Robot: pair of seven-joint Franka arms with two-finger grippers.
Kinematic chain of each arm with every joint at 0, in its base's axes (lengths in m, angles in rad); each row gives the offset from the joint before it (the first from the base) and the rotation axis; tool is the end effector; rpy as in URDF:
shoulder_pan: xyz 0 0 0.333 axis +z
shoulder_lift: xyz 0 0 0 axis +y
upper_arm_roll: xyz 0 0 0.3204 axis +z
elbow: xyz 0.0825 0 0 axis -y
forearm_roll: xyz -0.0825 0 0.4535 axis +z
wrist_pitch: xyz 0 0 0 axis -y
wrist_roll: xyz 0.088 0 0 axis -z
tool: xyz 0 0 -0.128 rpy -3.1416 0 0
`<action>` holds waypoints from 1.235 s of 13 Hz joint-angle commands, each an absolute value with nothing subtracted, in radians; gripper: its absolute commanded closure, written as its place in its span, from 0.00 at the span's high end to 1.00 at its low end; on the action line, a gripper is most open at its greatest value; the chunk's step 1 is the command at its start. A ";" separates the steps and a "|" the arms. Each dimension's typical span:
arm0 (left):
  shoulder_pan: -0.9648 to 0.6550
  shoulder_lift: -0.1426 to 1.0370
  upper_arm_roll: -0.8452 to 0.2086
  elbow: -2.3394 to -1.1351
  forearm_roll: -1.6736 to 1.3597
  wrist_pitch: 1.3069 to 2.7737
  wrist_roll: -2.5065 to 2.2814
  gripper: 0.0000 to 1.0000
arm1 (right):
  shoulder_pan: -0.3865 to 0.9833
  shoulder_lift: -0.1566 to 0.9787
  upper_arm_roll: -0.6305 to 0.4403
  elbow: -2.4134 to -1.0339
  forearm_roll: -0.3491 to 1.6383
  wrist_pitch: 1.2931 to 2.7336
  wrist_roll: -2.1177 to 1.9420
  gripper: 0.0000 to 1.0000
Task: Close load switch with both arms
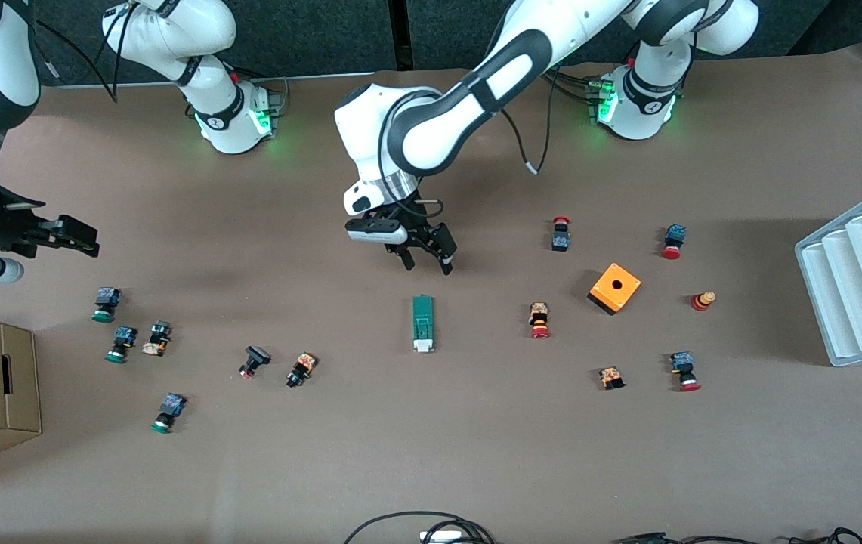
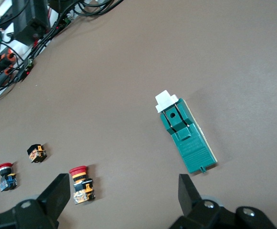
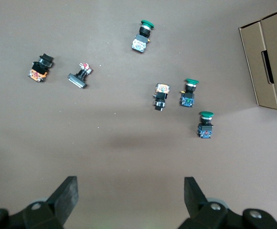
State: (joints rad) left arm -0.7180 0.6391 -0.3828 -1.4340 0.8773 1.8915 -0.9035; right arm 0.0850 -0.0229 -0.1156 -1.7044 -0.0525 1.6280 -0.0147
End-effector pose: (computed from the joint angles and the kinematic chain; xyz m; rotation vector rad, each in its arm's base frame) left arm 0.4548 -0.6316 0.2948 -2.5917 0.6385 -0.5879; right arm 0.6156 -0.0259 0.5546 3.0919 -0.0176 -0.0847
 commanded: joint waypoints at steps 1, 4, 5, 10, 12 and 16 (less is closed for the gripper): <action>-0.684 0.603 -0.380 -1.387 0.761 1.878 -0.763 1.00 | 0.083 -0.006 -0.115 -1.678 -0.069 1.629 -0.026 1.00; -0.589 0.520 -0.380 -1.387 0.613 1.875 -0.580 1.00 | 0.087 -0.006 -0.115 -1.677 -0.067 1.631 -0.025 1.00; -0.560 0.488 -0.380 -1.388 0.570 1.856 -0.528 1.00 | 0.087 -0.006 -0.115 -1.677 -0.063 1.631 -0.025 1.00; -0.401 0.368 -0.380 -1.385 0.356 1.735 -0.316 1.00 | 0.084 -0.006 -0.115 -1.677 -0.041 1.631 -0.023 1.00; -0.350 0.342 -0.382 -1.379 0.293 1.689 -0.314 1.00 | 0.084 -0.006 -0.115 -1.677 -0.041 1.631 -0.023 1.00; -0.247 0.290 -0.380 -1.342 0.233 1.579 -0.256 1.00 | 0.084 -0.006 -0.115 -1.677 -0.041 1.631 -0.023 1.00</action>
